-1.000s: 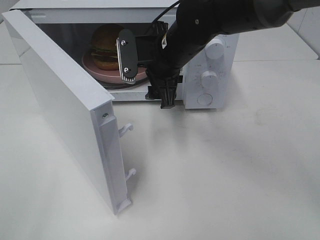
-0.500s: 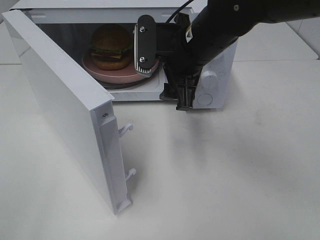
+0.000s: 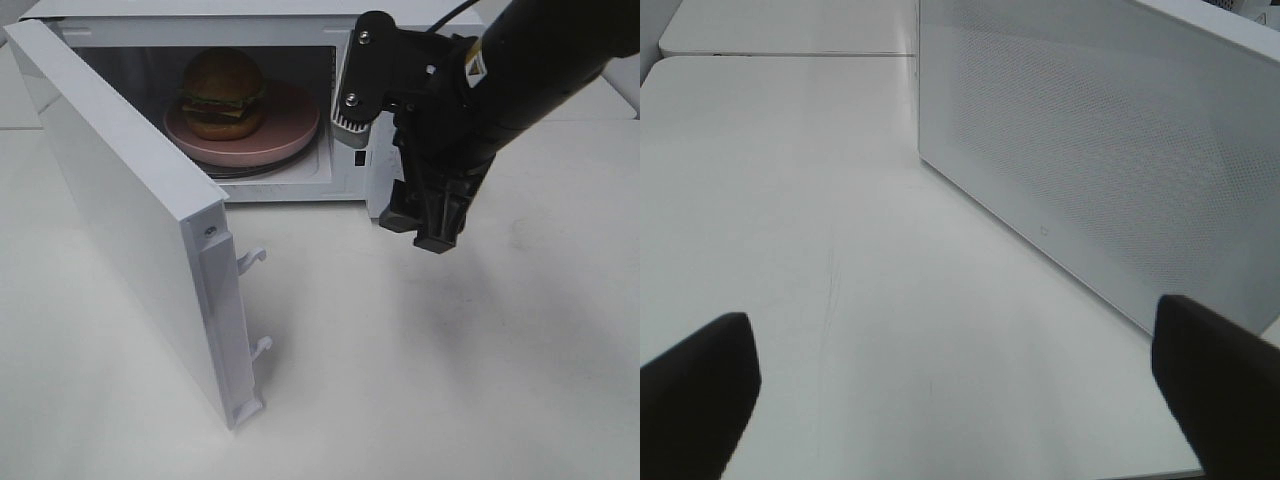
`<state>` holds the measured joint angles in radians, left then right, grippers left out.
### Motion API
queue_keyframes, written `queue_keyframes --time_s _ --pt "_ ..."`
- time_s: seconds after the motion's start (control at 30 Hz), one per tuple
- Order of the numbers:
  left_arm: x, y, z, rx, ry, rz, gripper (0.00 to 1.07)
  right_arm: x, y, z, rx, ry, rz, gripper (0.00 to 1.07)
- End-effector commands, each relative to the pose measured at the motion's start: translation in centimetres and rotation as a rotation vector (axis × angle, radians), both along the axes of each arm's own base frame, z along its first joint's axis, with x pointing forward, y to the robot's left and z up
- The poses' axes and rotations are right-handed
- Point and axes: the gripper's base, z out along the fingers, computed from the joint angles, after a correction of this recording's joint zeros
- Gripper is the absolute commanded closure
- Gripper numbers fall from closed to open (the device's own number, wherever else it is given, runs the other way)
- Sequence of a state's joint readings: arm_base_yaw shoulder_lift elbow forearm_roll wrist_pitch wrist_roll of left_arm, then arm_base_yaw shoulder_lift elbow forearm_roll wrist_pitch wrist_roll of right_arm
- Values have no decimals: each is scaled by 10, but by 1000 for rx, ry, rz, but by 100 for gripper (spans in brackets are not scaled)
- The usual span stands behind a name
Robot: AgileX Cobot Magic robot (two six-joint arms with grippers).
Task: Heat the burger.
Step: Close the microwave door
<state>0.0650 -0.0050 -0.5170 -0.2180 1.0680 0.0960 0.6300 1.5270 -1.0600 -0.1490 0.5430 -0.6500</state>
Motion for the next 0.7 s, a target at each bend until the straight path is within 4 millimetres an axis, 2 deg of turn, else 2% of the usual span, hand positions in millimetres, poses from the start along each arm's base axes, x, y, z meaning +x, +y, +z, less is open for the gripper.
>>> queue_keyframes --time_s 0.03,0.17,0.4,0.47,0.5,0.63,0.67,0.7 --pt "-1 0 1 -2 -13 -3 7 -19 -16 5 31 49 -111 31" --pt "-1 0 1 -2 -13 -3 7 -32 -25 10 102 79 -232 31" --pt "-1 0 1 -2 -13 -3 7 -66 -51 22 222 162 -521 31" --pt "-1 0 1 -2 -13 -3 7 -70 -54 22 230 170 -546 31" --pt "-1 0 1 -2 -13 -3 7 -79 -61 25 241 182 -586 31" --pt "-1 0 1 -2 -13 -3 7 -92 -71 28 235 189 -604 31" --pt "-1 0 1 -2 -13 -3 7 -103 -79 31 230 195 -611 31" --pt "-1 0 1 -2 -13 -3 7 -103 -79 31 230 195 -611 31"
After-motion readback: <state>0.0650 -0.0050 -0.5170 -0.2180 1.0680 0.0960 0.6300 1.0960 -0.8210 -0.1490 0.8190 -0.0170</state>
